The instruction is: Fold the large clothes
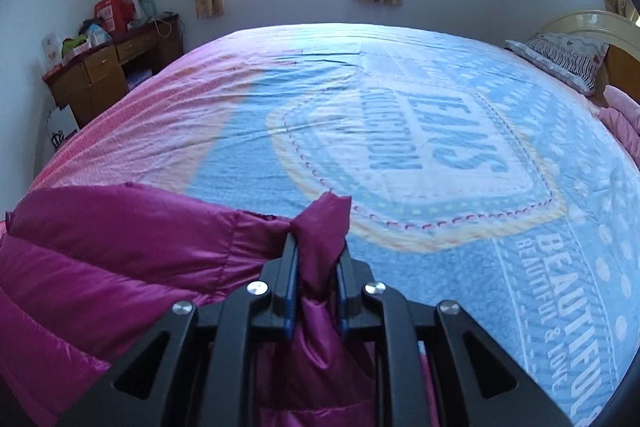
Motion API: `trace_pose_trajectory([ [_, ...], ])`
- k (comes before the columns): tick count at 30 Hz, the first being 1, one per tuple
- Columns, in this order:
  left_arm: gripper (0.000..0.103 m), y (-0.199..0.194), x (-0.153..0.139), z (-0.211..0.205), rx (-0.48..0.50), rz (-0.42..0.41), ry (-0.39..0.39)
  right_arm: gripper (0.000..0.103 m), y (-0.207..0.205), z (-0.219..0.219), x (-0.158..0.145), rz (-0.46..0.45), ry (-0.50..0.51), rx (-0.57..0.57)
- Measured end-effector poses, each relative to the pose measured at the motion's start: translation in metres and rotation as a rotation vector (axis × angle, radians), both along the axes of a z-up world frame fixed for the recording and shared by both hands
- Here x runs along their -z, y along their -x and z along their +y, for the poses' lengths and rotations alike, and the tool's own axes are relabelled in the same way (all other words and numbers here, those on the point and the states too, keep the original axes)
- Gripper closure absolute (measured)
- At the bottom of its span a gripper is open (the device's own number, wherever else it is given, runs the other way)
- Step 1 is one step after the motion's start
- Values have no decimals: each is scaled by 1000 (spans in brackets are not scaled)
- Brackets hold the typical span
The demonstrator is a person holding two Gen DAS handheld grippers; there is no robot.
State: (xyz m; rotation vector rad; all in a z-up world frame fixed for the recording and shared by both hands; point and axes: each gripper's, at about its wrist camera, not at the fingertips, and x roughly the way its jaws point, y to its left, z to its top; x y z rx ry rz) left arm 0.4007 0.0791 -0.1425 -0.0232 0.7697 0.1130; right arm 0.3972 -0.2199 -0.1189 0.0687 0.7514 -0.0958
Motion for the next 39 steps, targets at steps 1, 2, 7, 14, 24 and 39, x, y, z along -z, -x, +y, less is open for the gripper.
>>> trace_pose_trajectory([
  [1, 85, -1, 1, -2, -7, 4, -15, 83, -1, 0, 0, 8, -1, -1],
  [2, 85, -2, 1, -3, -13, 7, -29, 83, -2, -1, 1, 13, -1, 3],
  [7, 81, -6, 5, -13, -39, 18, -120, 68, -1, -5, 2, 19, -1, 37],
  [14, 81, -10, 7, -20, -47, 34, -174, 66, 25, -11, -36, -75, 68, 163],
  [24, 80, -10, 7, -23, -50, 40, -194, 62, 59, 110, -49, 3, -186, -236],
  [39, 76, 4, -9, -25, 5, 55, -135, 69, 23, 118, 19, 63, -191, -237],
])
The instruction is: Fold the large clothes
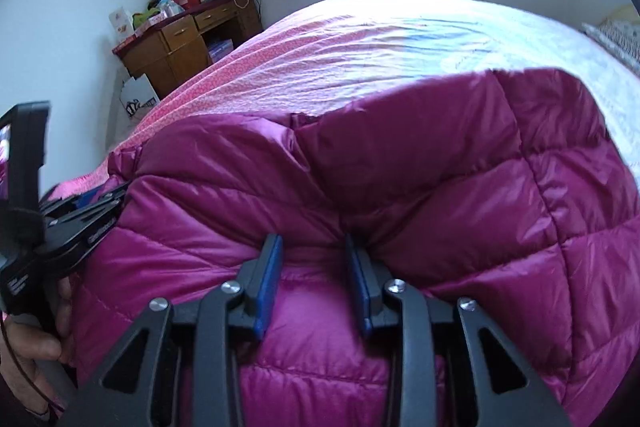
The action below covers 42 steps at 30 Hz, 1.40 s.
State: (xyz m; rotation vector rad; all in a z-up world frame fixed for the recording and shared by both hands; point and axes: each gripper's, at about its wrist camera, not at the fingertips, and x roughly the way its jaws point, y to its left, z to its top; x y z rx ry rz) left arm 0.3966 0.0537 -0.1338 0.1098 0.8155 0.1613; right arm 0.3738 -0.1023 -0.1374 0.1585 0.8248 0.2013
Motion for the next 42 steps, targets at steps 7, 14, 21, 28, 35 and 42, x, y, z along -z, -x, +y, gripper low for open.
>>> trace_pose_trajectory([
  [7, 41, 57, -60, -30, 99, -145, 184, 69, 11, -8, 0, 2, -67, 1],
  [14, 41, 46, -16, -77, 89, -20, 235, 75, 17, -23, 4, 6, -173, 8],
  [21, 29, 38, 10, -81, 47, -78, 179, 78, 20, -26, 5, 9, -196, 15],
  [28, 27, 31, 14, -77, 52, -57, 189, 53, 30, -45, -47, -57, -84, 128],
  [35, 25, 32, 13, -81, 75, -54, 180, 40, 15, -118, -3, 54, 82, 270],
  [42, 24, 29, 14, -82, 74, -47, 173, 49, 13, -107, -8, 51, 164, 305],
])
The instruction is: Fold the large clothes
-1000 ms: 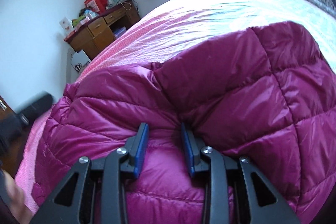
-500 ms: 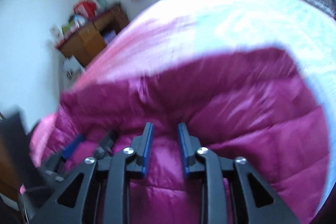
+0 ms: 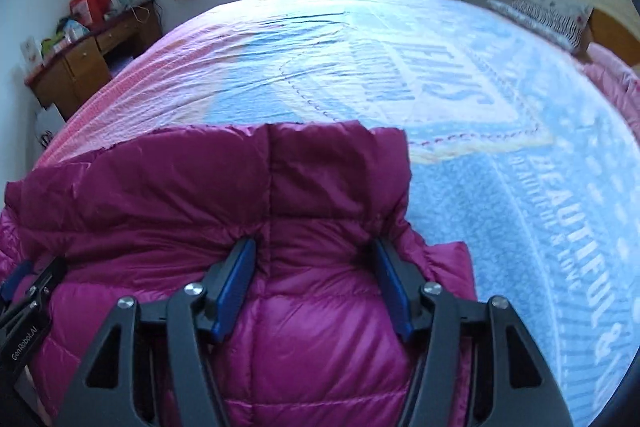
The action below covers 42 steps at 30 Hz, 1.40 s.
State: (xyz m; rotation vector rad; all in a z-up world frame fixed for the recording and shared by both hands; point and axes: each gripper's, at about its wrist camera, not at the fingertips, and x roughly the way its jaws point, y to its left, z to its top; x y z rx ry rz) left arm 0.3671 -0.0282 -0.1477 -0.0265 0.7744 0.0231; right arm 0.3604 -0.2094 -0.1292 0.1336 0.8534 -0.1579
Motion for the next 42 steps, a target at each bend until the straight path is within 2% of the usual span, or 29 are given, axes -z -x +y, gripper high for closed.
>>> trace_pose_trajectory([
  [1, 24, -1, 0, 0, 1, -1, 4, 65, 9, 0, -8, -32, -10, 12],
  [2, 24, -1, 0, 1, 1, -2, 9, 70, 18, 2, -18, -84, -50, 5],
  [4, 23, -1, 0, 2, 3, -3, 16, 73, 33, 12, -32, -144, -91, -49],
  [6, 23, -1, 0, 2, 4, -3, 15, 75, 40, 34, -34, -159, -125, -112],
  [8, 23, -2, 0, 4, 8, -2, 21, 75, 43, 52, -24, -143, -166, -152],
  [10, 23, -1, 0, 7, 16, -1, 31, 75, 41, 60, -4, -114, -161, -145],
  [12, 22, 3, -1, 9, 25, -4, 25, 77, 43, 59, 9, -150, -151, -141],
  [16, 22, 24, -10, 11, 29, -14, -4, 77, 43, 54, 13, -157, -169, -145],
  [19, 22, 63, -28, 33, 25, -90, 80, 77, 48, 54, 10, -162, -162, -144],
  [21, 22, 88, -37, 64, -38, -134, 142, 77, 48, 55, 9, -166, -155, -142],
  [25, 22, 113, -44, 127, -213, -180, 194, 77, 51, 58, 7, -168, -133, -137],
  [27, 22, 116, -39, 151, -276, -167, 240, 77, 50, 62, 4, -157, -107, -126],
  [29, 22, 115, -28, 165, -296, -129, 306, 73, 54, 66, -4, -160, -95, -103],
  [32, 22, 113, -12, 164, -312, -86, 345, 72, 67, 77, -21, -210, -164, -139],
  [35, 22, 110, -2, 147, -270, -53, 346, 72, 72, 108, -26, -233, -96, -242],
  [37, 21, 109, 3, 138, -259, -46, 323, 72, 72, 125, -19, -222, -55, -297],
  [38, 21, 108, 4, 135, -259, -52, 302, 72, 69, 132, -8, -188, -36, -318],
  [40, 19, 107, 6, 131, -259, -58, 288, 72, 67, 135, 7, -177, -11, -321],
  [42, 19, 108, 5, 131, -267, -67, 287, 72, 64, 136, 7, -171, -12, -320],
])
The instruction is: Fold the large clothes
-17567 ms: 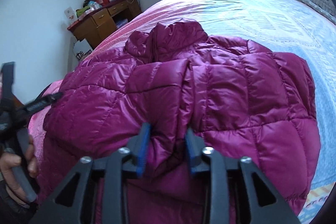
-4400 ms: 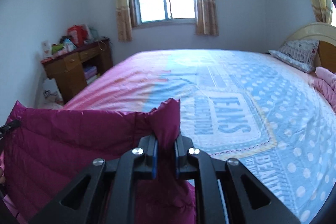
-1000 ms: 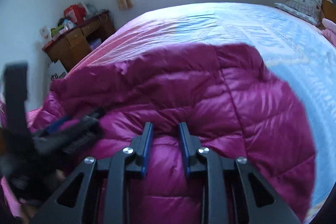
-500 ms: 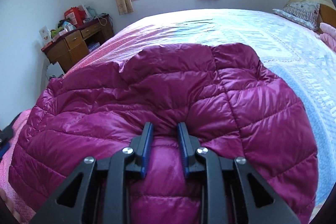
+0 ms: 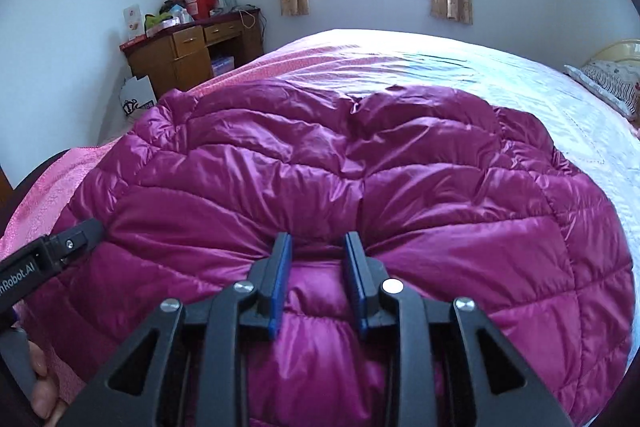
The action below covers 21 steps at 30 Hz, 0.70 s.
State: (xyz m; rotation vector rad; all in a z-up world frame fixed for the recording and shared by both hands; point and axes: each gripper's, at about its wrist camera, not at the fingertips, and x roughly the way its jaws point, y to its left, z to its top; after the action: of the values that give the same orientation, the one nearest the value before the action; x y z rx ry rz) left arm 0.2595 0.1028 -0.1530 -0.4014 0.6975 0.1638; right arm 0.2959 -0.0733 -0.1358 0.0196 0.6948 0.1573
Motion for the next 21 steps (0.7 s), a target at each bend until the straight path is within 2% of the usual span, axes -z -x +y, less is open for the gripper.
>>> trace_pose_trajectory([
  [3, 20, 0, 0, -2, 3, -16, 5, 72, -2, -3, 1, 2, -5, -1],
  [5, 37, 1, -1, -1, 8, -29, 44, 72, 0, -4, 2, -2, -4, -1],
  [7, 61, 5, -7, -2, 19, -47, 47, 72, 0, -4, 2, 2, -18, -4],
  [10, 76, 6, -23, -7, 39, -81, 14, 72, 0, -9, 1, 8, -47, -6],
  [12, 81, 7, -35, -12, 57, -112, 10, 72, 1, -13, 2, 13, -65, -10],
  [14, 83, 8, -52, -23, 97, -158, -27, 72, 2, -18, 2, 23, -97, -15],
  [17, 85, 13, -77, -53, 186, -231, -96, 72, -1, -26, 4, 44, -152, -24],
  [21, 89, 16, -102, -96, 336, -306, -137, 73, -3, -41, 5, 81, -260, -44],
])
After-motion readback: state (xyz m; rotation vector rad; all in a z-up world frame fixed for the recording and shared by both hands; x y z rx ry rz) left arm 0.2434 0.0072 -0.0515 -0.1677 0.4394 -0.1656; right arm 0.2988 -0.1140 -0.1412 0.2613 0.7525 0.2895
